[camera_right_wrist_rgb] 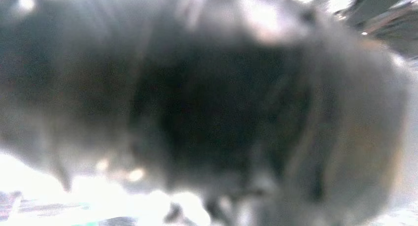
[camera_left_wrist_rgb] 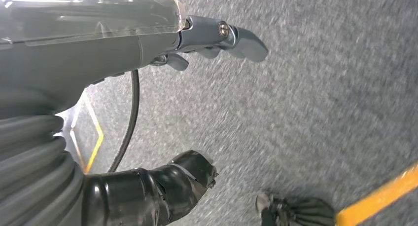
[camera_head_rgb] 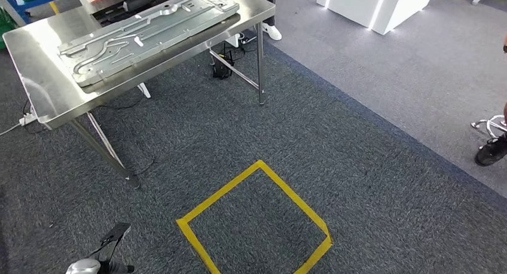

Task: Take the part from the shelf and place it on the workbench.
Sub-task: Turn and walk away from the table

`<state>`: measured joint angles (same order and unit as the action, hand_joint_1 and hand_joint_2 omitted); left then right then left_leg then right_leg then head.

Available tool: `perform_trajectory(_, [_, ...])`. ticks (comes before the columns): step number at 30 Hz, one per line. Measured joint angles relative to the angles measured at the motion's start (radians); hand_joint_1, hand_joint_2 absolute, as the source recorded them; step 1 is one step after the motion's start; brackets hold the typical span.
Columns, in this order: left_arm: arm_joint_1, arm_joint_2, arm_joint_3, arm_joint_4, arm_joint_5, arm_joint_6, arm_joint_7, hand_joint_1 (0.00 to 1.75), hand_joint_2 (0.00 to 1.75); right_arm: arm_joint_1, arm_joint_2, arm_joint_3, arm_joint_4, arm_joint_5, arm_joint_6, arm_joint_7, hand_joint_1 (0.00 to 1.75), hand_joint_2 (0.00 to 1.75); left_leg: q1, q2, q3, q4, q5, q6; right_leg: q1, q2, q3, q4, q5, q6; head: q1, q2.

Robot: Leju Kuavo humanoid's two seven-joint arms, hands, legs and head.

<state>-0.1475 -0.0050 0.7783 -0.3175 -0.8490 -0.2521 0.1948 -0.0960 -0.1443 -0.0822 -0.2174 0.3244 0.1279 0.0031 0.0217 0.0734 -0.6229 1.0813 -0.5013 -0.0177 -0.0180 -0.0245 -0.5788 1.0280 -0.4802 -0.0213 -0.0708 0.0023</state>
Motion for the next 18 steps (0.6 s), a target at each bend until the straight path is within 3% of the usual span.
perform_trajectory(1, [0.002,0.001,0.000,0.001,0.002,-0.001,0.001,0.00,1.75,-0.001,0.000,-0.002,0.001,0.002,0.000,0.000,0.00,0.00,0.000,-0.034,-0.016,0.056,-0.055,0.001,0.003,0.010,-0.013,0.000,0.011,-0.008,-0.001,0.000])
perform_trajectory(2, [0.003,0.001,0.000,0.002,0.002,-0.001,0.001,0.00,1.75,-0.002,0.000,-0.003,0.001,0.003,0.001,0.000,0.00,0.00,-0.003,-0.055,-0.032,0.122,-0.105,0.005,0.008,0.021,-0.026,0.000,0.023,-0.014,-0.001,0.000])
perform_trajectory(3, [0.003,0.002,0.000,0.003,0.003,-0.001,0.002,0.00,1.75,-0.003,0.000,-0.004,0.001,0.004,0.002,0.000,0.00,0.00,-0.007,-0.063,-0.043,0.179,-0.137,0.011,0.013,0.033,-0.040,0.001,0.035,-0.018,-0.001,0.000])
perform_trajectory(4, [0.003,0.003,-0.001,0.004,0.003,-0.001,0.002,0.00,1.75,-0.003,0.000,-0.004,0.001,0.005,0.003,0.000,0.00,0.00,-0.012,-0.067,-0.041,0.214,-0.145,0.019,0.018,0.045,-0.054,0.001,0.047,-0.021,-0.001,0.000])
perform_trajectory(5, [0.003,0.004,-0.002,0.005,0.003,-0.001,0.002,0.00,1.75,-0.003,0.000,-0.004,0.001,0.006,0.005,0.000,0.00,0.00,-0.019,-0.070,-0.022,0.213,-0.130,0.029,0.023,0.058,-0.067,0.002,0.059,-0.022,-0.001,0.000])
perform_trajectory(7, [0.001,0.006,-0.005,0.006,0.008,-0.001,0.002,0.00,1.75,-0.002,0.002,-0.005,0.001,0.009,0.008,0.000,0.00,0.00,-0.035,-0.091,0.067,0.107,-0.072,0.053,0.028,0.084,-0.091,0.003,0.081,-0.023,-0.001,0.000])
perform_trajectory(9, [-0.002,0.012,-0.008,0.006,0.016,-0.001,0.005,0.00,1.75,-0.004,0.008,-0.006,0.001,0.012,0.010,0.000,0.00,0.00,-0.046,-0.136,0.163,-0.043,-0.052,0.078,0.029,0.105,-0.107,0.002,0.104,-0.020,0.000,0.000])
perform_trajectory(11, [-0.004,0.019,-0.013,0.007,0.022,-0.002,0.009,0.00,0.87,-0.006,0.012,-0.009,0.001,0.014,0.013,0.000,0.00,0.00,-0.050,-0.153,0.195,-0.113,-0.054,0.087,0.024,0.127,-0.115,-0.008,0.129,-0.011,-0.001,0.000])
perform_trajectory(13, [-0.007,0.020,-0.019,0.007,0.029,-0.005,0.012,0.00,0.00,-0.002,0.012,-0.011,0.002,0.017,0.016,0.000,0.00,0.00,-0.049,-0.131,0.194,-0.138,-0.031,0.089,0.021,0.139,-0.118,-0.026,0.150,0.001,-0.002,0.000])
perform_trajectory(14, [-0.010,0.020,-0.022,0.008,0.036,-0.011,0.012,0.00,0.00,0.000,0.013,-0.011,0.002,0.020,0.016,0.000,0.00,0.00,-0.046,-0.118,0.193,-0.152,-0.016,0.092,0.023,0.125,-0.122,-0.022,0.138,0.006,-0.001,0.000])
perform_trajectory(15, [-0.011,0.019,-0.024,0.009,0.044,-0.020,0.011,0.00,0.00,0.000,0.013,-0.011,0.003,0.024,0.016,0.000,0.00,0.00,-0.044,-0.105,0.189,-0.166,0.000,0.094,0.025,0.101,-0.132,0.000,0.105,0.011,0.000,0.000])
perform_trajectory(17, [-0.009,0.021,-0.026,0.012,0.061,-0.048,0.003,0.00,0.00,-0.002,0.013,-0.012,0.003,0.028,0.017,-0.001,0.00,0.00,-0.041,-0.084,0.172,-0.174,0.021,0.093,0.018,0.050,-0.163,0.108,0.005,0.022,0.002,0.000])
perform_trajectory(18, [-0.008,0.023,-0.027,0.013,0.067,-0.062,-0.002,0.00,0.00,-0.003,0.013,-0.013,0.003,0.030,0.018,-0.002,0.00,0.00,-0.039,-0.073,0.160,-0.172,0.029,0.090,0.010,0.038,-0.178,0.174,-0.027,0.030,0.003,0.000])
